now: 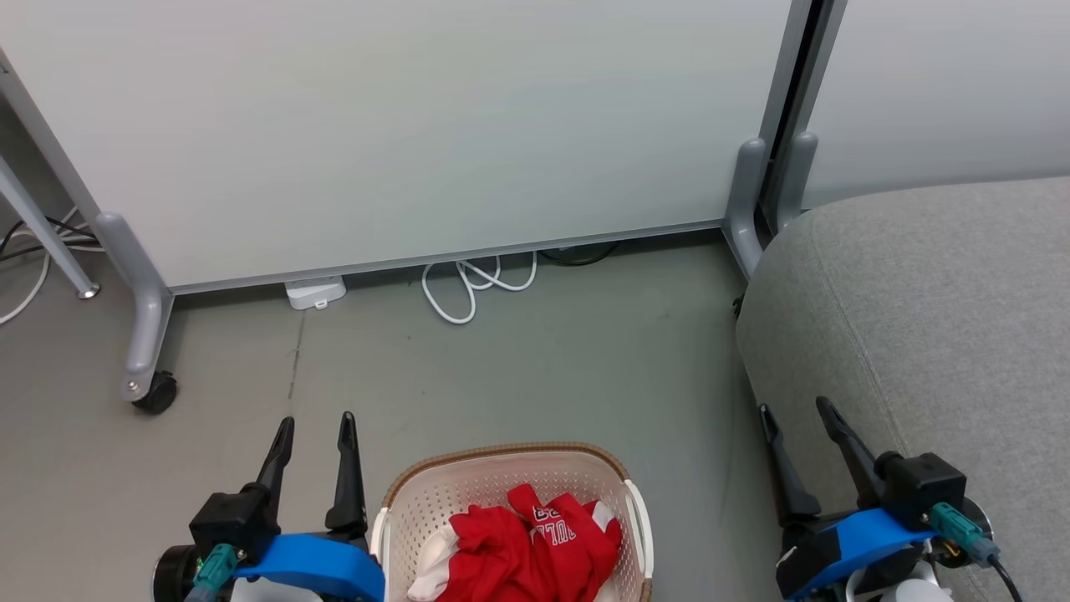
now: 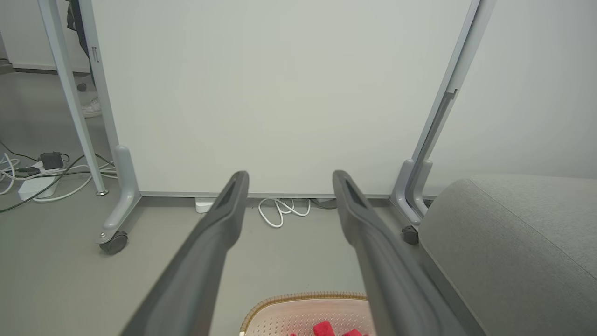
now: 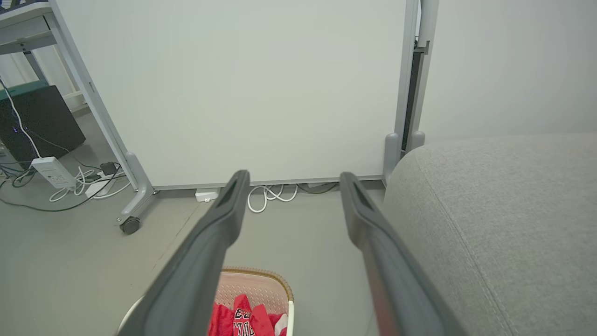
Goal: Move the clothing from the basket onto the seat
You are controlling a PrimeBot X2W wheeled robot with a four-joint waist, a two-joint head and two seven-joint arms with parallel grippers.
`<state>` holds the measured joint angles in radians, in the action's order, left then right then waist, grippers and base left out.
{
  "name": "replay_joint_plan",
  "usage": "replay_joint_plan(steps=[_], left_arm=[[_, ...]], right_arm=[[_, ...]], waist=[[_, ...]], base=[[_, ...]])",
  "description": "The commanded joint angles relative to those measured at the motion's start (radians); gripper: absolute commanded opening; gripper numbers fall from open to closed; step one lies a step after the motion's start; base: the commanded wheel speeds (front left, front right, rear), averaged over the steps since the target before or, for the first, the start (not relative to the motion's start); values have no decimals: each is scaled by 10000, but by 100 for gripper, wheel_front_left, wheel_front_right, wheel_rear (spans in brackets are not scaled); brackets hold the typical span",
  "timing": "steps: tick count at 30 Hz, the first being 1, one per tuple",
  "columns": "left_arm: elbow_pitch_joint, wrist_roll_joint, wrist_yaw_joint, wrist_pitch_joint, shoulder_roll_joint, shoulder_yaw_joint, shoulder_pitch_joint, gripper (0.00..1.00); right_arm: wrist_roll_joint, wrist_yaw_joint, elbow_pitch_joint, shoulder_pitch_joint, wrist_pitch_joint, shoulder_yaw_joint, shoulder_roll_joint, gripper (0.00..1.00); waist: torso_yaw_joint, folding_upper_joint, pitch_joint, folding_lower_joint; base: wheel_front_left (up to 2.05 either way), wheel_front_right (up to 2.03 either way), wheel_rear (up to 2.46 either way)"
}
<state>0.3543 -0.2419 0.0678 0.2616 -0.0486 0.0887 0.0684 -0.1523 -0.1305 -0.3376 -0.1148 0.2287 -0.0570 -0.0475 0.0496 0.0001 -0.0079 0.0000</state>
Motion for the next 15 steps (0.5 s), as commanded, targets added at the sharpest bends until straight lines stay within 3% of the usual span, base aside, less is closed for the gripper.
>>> replay_joint_plan(steps=[1,9,15], left_arm=[[2,-1,-13,52,-32,42,7,100],[77,182,19,52,-41,59,18,100],[535,441,94,46,-158,96,397,100]], right_arm=[[-16,-4,-22,-94,12,-19,-52,100],[-40,-3,108,-216,-18,-216,-50,100],[-118,-3,270,-595,82,-458,-49,100]], waist=[[-11,-1,18,0],[-282,-1,392,0],[-944,-1,1321,0]], base=[[0,0,0],[0,0,0],[0,0,0]])
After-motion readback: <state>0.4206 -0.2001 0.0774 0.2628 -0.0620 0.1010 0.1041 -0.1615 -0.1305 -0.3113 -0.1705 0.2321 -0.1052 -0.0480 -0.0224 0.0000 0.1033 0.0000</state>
